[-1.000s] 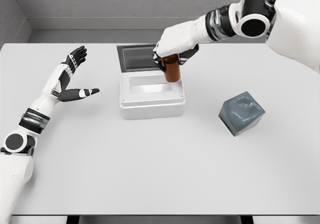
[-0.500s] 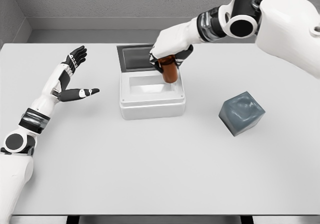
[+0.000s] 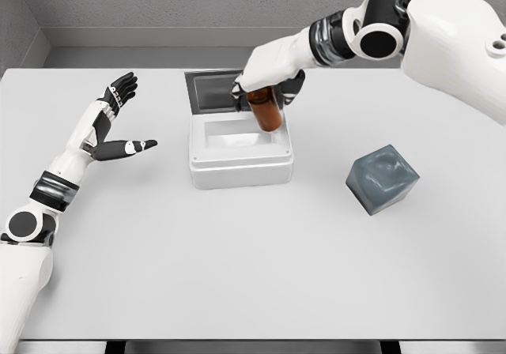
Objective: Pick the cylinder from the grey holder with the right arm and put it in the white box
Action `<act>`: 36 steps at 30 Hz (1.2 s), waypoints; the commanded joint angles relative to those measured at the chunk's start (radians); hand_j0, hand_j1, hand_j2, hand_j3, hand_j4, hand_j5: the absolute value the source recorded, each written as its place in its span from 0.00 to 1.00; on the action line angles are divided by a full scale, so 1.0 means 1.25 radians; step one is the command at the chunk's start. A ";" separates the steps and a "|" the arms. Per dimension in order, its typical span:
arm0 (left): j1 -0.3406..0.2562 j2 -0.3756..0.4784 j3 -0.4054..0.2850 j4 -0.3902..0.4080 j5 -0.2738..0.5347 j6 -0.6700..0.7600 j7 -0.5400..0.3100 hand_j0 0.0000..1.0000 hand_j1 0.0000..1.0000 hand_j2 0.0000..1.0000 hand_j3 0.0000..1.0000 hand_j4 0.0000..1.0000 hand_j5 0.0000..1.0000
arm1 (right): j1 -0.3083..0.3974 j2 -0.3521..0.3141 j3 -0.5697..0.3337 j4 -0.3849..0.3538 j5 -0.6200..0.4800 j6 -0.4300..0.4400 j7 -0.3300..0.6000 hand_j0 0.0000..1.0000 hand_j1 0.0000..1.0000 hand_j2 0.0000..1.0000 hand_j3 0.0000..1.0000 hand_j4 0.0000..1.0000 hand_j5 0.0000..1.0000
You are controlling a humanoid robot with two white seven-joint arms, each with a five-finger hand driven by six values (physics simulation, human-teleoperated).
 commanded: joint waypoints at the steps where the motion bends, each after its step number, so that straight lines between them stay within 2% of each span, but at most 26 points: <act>1: 0.000 0.000 0.000 -0.001 0.005 0.000 0.000 1.00 1.00 1.00 1.00 1.00 1.00 | -0.001 0.000 -0.003 -0.013 0.012 0.000 -0.002 1.00 1.00 1.00 1.00 1.00 1.00; 5: 0.000 0.000 0.000 -0.001 0.005 0.000 0.000 1.00 1.00 1.00 1.00 1.00 1.00 | -0.007 -0.011 -0.026 -0.099 0.002 -0.051 -0.002 1.00 1.00 1.00 1.00 1.00 1.00; 9: 0.000 0.000 0.000 -0.001 0.005 0.000 0.000 1.00 1.00 1.00 1.00 1.00 1.00 | -0.010 -0.040 -0.041 -0.121 -0.084 -0.051 -0.002 1.00 1.00 1.00 1.00 1.00 1.00; 14: 0.001 0.002 0.000 -0.001 0.003 0.003 -0.002 1.00 1.00 1.00 1.00 1.00 1.00 | 0.002 -0.130 -0.063 -0.130 -0.226 -0.051 -0.002 1.00 1.00 1.00 1.00 1.00 1.00; 16: 0.001 0.003 0.006 -0.001 0.005 0.003 -0.036 1.00 1.00 1.00 1.00 1.00 1.00 | 0.010 -0.173 -0.062 -0.135 -0.267 -0.051 -0.002 1.00 1.00 1.00 1.00 1.00 1.00; 19: 0.001 0.003 0.010 -0.001 0.005 0.004 -0.036 1.00 1.00 1.00 1.00 1.00 1.00 | 0.022 -0.215 -0.062 -0.136 -0.284 -0.051 -0.002 1.00 1.00 1.00 1.00 1.00 1.00; 21: -0.006 0.003 0.011 0.005 0.003 0.000 -0.033 1.00 1.00 1.00 1.00 1.00 1.00 | 0.032 -0.248 -0.063 -0.163 -0.289 -0.051 -0.002 1.00 1.00 1.00 1.00 1.00 1.00; 24: -0.009 0.000 0.009 0.003 0.005 -0.003 -0.034 1.00 1.00 1.00 1.00 1.00 1.00 | 0.045 -0.303 -0.063 -0.159 -0.305 -0.051 -0.002 1.00 1.00 1.00 1.00 1.00 1.00; 27: -0.022 -0.008 0.009 0.005 0.005 -0.003 -0.034 1.00 1.00 1.00 1.00 1.00 1.00 | 0.048 -0.332 -0.063 -0.156 -0.304 -0.051 -0.002 1.00 1.00 1.00 1.00 1.00 1.00; 29: -0.033 -0.011 0.009 0.010 0.006 -0.001 -0.037 1.00 1.00 1.00 1.00 1.00 1.00 | 0.049 -0.338 -0.060 -0.131 -0.301 -0.051 -0.002 1.00 1.00 1.00 1.00 1.00 1.00; 30: -0.060 -0.012 0.007 0.037 0.006 0.000 -0.045 1.00 1.00 1.00 1.00 1.00 1.00 | 0.069 -0.339 -0.062 -0.117 -0.300 -0.051 -0.002 1.00 1.00 1.00 1.00 1.00 1.00; 32: -0.106 -0.024 0.003 0.101 0.012 0.002 -0.123 1.00 1.00 1.00 1.00 1.00 1.00 | 0.076 -0.339 -0.060 -0.098 -0.300 -0.051 -0.002 1.00 1.00 1.00 1.00 1.00 1.00; 33: -0.117 -0.031 0.000 0.120 0.012 0.002 -0.129 1.00 1.00 1.00 1.00 1.00 1.00 | 0.080 -0.339 -0.062 -0.097 -0.299 -0.051 -0.002 1.00 1.00 1.00 1.00 1.00 1.00; 35: -0.124 -0.042 0.000 0.122 0.008 0.002 -0.140 1.00 1.00 1.00 1.00 1.00 1.00 | 0.080 -0.360 -0.062 -0.097 -0.299 -0.051 -0.002 1.00 1.00 1.00 1.00 1.00 1.00; 36: -0.134 -0.047 0.000 0.129 0.006 0.002 -0.169 1.00 1.00 1.00 1.00 1.00 1.00 | 0.080 -0.361 -0.062 -0.097 -0.299 -0.051 -0.002 1.00 1.00 1.00 1.00 1.00 1.00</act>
